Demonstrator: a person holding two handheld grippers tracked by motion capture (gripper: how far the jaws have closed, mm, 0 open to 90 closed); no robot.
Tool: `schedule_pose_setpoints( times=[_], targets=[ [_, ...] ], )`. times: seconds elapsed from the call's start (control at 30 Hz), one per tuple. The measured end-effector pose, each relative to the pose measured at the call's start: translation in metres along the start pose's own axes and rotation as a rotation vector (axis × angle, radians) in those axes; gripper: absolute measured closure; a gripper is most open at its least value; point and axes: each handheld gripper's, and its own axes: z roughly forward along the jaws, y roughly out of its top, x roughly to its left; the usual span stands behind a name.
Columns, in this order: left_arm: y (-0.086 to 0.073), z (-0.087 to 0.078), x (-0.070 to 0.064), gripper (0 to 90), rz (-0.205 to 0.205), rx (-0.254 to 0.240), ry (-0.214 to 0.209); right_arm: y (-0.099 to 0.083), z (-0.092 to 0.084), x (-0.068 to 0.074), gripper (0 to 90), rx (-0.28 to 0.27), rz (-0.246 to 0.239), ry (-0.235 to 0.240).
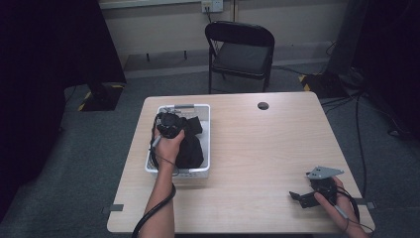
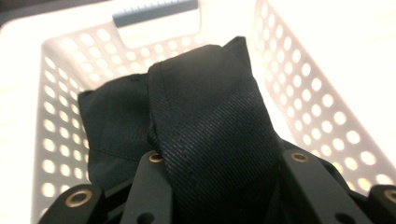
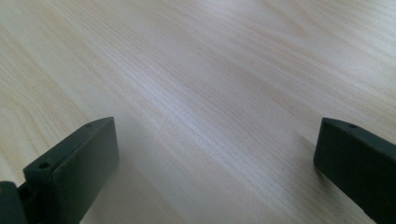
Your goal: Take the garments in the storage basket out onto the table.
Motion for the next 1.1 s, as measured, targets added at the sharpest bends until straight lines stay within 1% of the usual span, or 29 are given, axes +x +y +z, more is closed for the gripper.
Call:
schedule_pose_setpoints(
  times=[0.03, 0.07, 0.17, 0.2, 0.47, 0.63, 0.73, 0.77, 0.83, 0.87, 0.93, 0.97, 1.0, 1.03, 1.07, 1.1],
  targets=[
    [0.002, -0.003, 0.000, 68.2, 0.006, -0.006, -0.005, 0.000, 0.000, 0.000, 0.0, 0.000, 0.000, 0.000],
    [0.007, -0.010, 0.000, 68.3, 0.012, -0.019, -0.006, 0.000, 0.000, 0.000, 0.0, 0.000, 0.000, 0.000],
    [0.013, -0.020, 0.000, 68.2, 0.016, -0.035, -0.011, 0.000, 0.000, 0.000, 0.0, 0.000, 0.001, 0.000],
    [0.013, -0.020, 0.000, 68.3, 0.016, -0.035, -0.011, 0.000, 0.000, 0.000, 0.0, 0.000, 0.001, 0.000],
    [0.023, -0.039, -0.003, 68.2, 0.026, -0.064, -0.042, 0.000, 0.000, 0.000, 0.0, 0.000, 0.001, 0.000],
    [0.030, -0.051, -0.006, 68.2, 0.036, -0.081, -0.074, 0.000, 0.000, 0.000, 0.0, 0.001, 0.001, 0.000],
    [0.034, -0.058, -0.009, 68.2, 0.053, -0.082, -0.089, 0.000, 0.000, 0.000, 0.0, 0.001, 0.001, 0.000],
    [0.038, -0.062, -0.012, 68.2, 0.062, -0.086, -0.099, 0.000, 0.000, 0.000, 0.0, 0.001, 0.001, 0.000],
    [0.039, -0.064, -0.014, 68.2, 0.069, -0.086, -0.107, 0.000, 0.000, 0.000, 0.0, 0.001, 0.001, 0.000],
    [0.043, -0.068, -0.018, 68.2, 0.080, -0.091, -0.118, 0.000, 0.000, 0.000, 0.0, 0.000, 0.001, 0.000],
    [0.045, -0.070, -0.021, 68.2, 0.087, -0.092, -0.125, 0.000, 0.000, 0.000, 0.0, 0.001, 0.001, 0.000],
    [0.049, -0.073, -0.026, 68.2, 0.097, -0.099, -0.138, 0.000, 0.000, 0.000, 0.0, 0.001, 0.001, 0.000],
    [0.051, -0.075, -0.028, 68.2, 0.099, -0.103, -0.146, 0.000, 0.000, 0.000, 0.0, 0.001, 0.001, 0.000],
    [0.051, -0.075, -0.028, 68.2, 0.099, -0.103, -0.146, 0.000, 0.000, 0.000, 0.0, 0.001, 0.001, 0.000],
    [0.055, -0.077, -0.034, 68.2, 0.104, -0.109, -0.162, 0.000, 0.000, 0.000, 0.0, 0.001, 0.001, 0.000],
    [0.055, -0.077, -0.034, 68.2, 0.104, -0.109, -0.162, 0.000, 0.000, 0.000, 0.0, 0.001, 0.001, 0.000]
  ],
)
